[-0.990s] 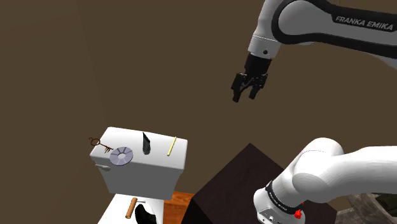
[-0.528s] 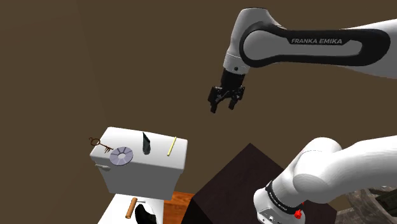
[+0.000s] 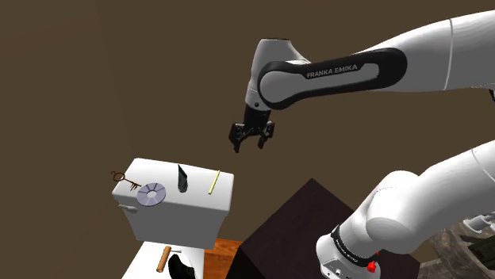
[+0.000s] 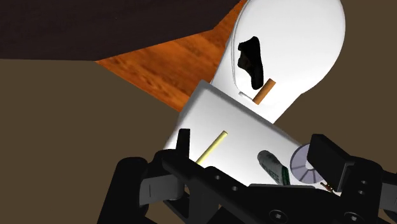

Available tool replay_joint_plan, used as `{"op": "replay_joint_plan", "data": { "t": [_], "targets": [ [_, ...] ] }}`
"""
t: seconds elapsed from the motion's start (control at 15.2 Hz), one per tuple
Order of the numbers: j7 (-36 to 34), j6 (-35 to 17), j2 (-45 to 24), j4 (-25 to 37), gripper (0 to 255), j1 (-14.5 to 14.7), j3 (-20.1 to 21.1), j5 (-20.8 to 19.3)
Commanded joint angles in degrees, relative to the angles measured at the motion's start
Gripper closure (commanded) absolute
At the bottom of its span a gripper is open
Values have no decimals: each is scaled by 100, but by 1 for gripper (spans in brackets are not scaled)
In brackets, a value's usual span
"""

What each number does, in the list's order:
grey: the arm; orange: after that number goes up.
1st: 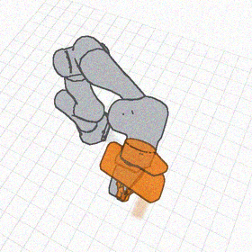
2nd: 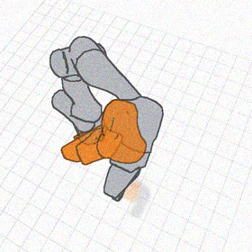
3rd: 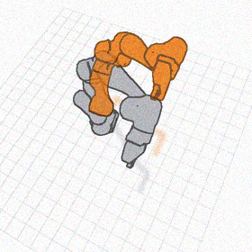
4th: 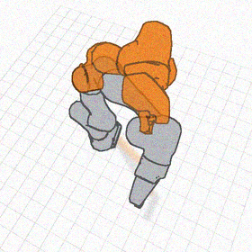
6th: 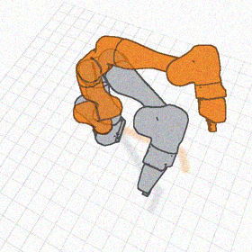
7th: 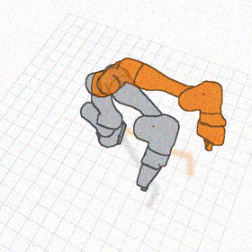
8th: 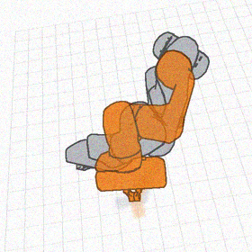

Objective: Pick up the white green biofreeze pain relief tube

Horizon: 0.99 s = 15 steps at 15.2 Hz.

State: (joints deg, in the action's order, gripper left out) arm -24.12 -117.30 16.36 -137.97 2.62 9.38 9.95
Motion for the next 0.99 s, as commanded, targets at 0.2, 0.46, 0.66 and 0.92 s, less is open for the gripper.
{"op": "replay_joint_plan", "data": {
  "t": [0.2, 0.46, 0.66, 0.92],
  "targets": [
    [-471, -756, -1067, 376, 0, 45, 224, -100],
    [-905, -1244, -1960, 814, 0, 120, 338, -295],
    [-1236, -1530, -2639, 1224, 0, 214, 359, -486],
    [-1652, -1798, -3546, 1880, 0, 391, 306, -745]
  ]
}}
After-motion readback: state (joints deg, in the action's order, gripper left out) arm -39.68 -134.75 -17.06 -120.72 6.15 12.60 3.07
